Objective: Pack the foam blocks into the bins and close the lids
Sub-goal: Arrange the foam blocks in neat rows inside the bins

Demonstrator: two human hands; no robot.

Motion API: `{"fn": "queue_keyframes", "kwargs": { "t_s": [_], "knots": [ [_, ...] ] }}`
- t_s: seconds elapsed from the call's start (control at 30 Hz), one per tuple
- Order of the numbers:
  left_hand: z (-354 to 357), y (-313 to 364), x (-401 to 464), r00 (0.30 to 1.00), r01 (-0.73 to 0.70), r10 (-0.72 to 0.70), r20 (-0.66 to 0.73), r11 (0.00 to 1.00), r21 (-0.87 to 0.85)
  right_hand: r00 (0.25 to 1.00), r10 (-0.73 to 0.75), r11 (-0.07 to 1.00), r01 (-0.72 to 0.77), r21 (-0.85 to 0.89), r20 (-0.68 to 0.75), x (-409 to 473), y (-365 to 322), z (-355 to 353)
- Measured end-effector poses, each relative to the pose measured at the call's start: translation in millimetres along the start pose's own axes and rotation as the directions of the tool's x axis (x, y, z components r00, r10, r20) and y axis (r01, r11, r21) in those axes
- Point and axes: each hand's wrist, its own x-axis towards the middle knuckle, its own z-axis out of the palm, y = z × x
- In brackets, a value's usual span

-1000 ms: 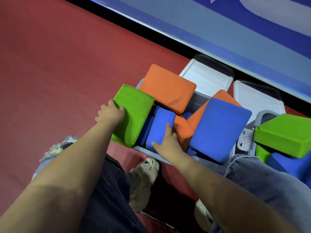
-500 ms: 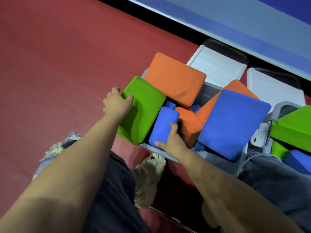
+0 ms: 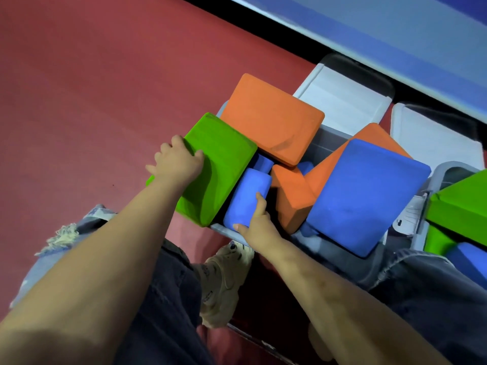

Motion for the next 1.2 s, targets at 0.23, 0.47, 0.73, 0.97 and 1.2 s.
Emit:
{"fn": "queue_keyframes", "kwargs": {
  "t_s": [0.23, 0.47, 0.73, 0.97, 1.2],
  "knots": [
    [5.5, -7.2, 5.5, 1.000, -0.009, 0.009, 0.009, 0.999, 0.044, 0.989, -0.057, 0.996, 0.065, 0.055, -0.137, -7.8, 15.2, -0.1],
    [6.2, -14.3, 8.5, 0.998, 0.062, -0.063, 0.010, 0.998, 0.025, 0.984, 0.148, 0.946, -0.113, 0.304, -0.094, 11.3, 19.5, -8.8],
    [31.7, 37.0, -74.6, 0.709, -0.665, 0.689, 0.151, 0.724, -0.181, 0.972, 0.210, 0.813, -0.235, 0.532, 0.109, 23.9, 23.6, -7.5],
    [65.9, 23.5, -95.0, 0.682, -0.651, 0.544, 0.489, 0.756, 0.066, 0.958, 0.277, 0.669, -0.247, 0.701, 0.073, 26.5, 39.1, -4.0],
    [73.1, 16.0, -92.8, 0.713, -0.308, 0.257, 0.652, 0.951, -0.038, 0.944, 0.299, 0.530, -0.289, 0.797, 0.143, 27.1, 29.3, -2.3]
  ]
}}
